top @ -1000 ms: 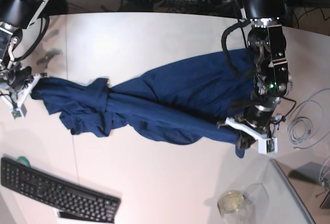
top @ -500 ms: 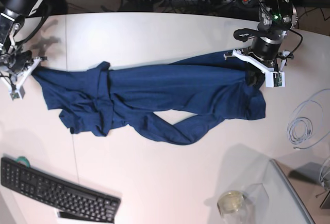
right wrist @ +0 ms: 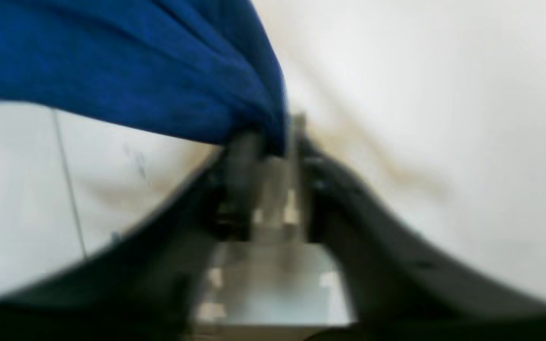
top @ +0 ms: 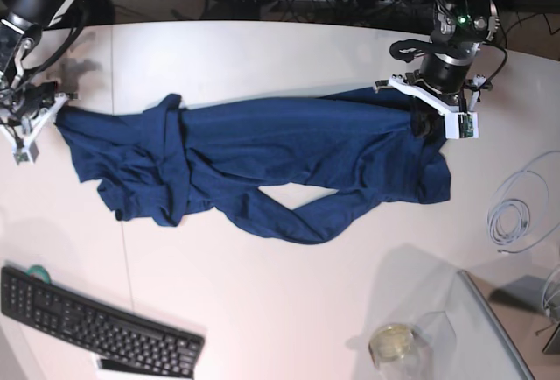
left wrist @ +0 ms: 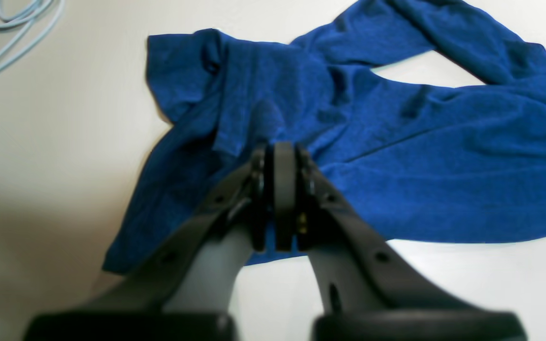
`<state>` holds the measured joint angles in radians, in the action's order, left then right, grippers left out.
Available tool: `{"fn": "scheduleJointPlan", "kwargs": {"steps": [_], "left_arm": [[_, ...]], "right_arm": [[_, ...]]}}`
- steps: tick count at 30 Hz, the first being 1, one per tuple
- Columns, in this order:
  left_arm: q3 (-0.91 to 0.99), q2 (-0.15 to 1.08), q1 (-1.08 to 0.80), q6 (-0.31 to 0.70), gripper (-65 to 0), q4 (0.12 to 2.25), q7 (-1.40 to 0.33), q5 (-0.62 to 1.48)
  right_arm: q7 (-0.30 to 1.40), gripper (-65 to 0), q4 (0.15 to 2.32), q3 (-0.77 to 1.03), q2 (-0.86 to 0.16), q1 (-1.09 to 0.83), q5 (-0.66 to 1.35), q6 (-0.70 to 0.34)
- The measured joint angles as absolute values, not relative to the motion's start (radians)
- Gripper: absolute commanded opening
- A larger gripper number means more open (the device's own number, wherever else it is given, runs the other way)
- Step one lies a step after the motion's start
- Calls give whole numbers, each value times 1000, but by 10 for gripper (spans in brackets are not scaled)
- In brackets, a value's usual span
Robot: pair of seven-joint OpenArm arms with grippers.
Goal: Layout the t-shirt on the table in an organized manner, then fold the t-shirt properly
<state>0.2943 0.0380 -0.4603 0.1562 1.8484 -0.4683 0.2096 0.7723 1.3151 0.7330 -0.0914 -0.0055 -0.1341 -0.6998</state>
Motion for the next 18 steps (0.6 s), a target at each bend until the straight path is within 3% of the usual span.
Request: {"fn": "scheduleJointPlan", "kwargs": {"steps": [3,4,10,18], "left_arm": [[293,36,-460,159,-650,1848,-469,210],[293,31,-460,159,-650,1848,-468,210],[293,25,-458,157,-650,1847,-469,210],[293,23,-457,157,-650,1847,-469,210]], "right_arm": [[773,-173,1376,833,-59,-4,-139,-698],[776,-155,1401,864,-43,-2,-130,-697],[777,-153,1406,893,-39,1,162,-697],[767,-153,1125,837,-99,144,105,-691]]}}
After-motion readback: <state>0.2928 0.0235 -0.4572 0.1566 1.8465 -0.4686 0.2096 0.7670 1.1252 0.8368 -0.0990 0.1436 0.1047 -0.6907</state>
